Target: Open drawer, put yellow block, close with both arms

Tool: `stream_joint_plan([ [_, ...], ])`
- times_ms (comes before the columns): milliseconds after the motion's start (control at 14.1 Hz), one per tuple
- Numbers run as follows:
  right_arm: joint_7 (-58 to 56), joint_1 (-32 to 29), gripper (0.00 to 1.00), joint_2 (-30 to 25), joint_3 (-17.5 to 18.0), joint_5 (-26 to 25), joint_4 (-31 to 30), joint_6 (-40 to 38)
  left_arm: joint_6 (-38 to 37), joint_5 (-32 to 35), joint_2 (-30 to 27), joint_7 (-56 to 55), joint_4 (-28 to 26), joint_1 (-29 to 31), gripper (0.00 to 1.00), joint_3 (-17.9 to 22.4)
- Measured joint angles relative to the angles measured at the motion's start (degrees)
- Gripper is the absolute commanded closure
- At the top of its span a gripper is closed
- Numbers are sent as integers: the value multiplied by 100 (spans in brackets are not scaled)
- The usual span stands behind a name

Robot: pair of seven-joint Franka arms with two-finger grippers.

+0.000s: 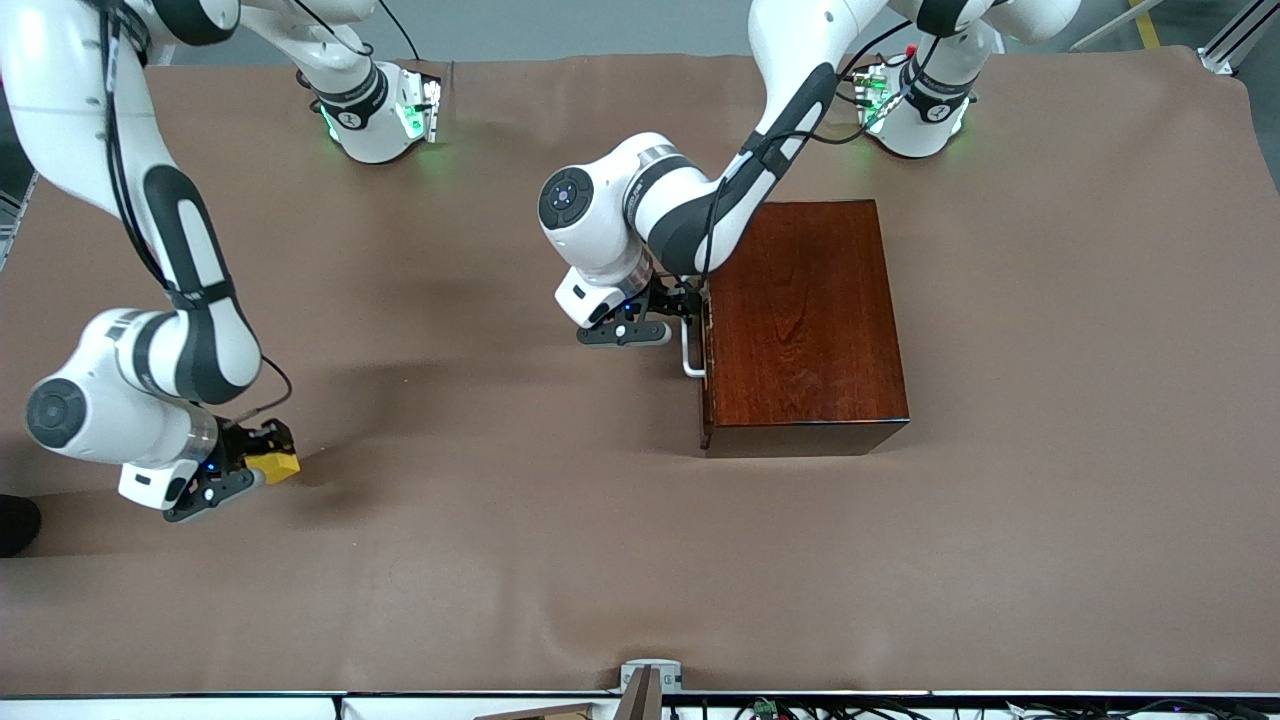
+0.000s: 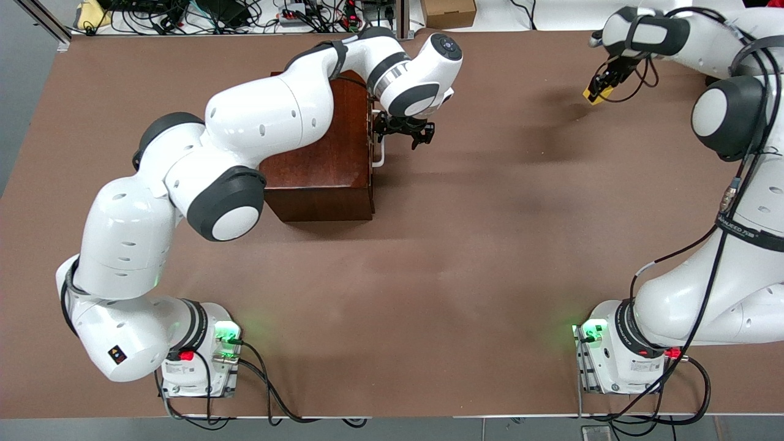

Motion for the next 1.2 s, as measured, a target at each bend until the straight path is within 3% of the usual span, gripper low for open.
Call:
stream_joint_plan([
  [354,-1605,151,100,-699,53,-4,36,-317,366,0,17,-400,-20,-15,0,-13],
  [780,-3919,145,100,-923,39,1,36,-312,1324,-27,96,-654,-30,-81,0,-141],
  [1205,-5330,319,100,-1213,94,1,43,-688,1578,-206,120,-660,-12,-79,0,-167],
])
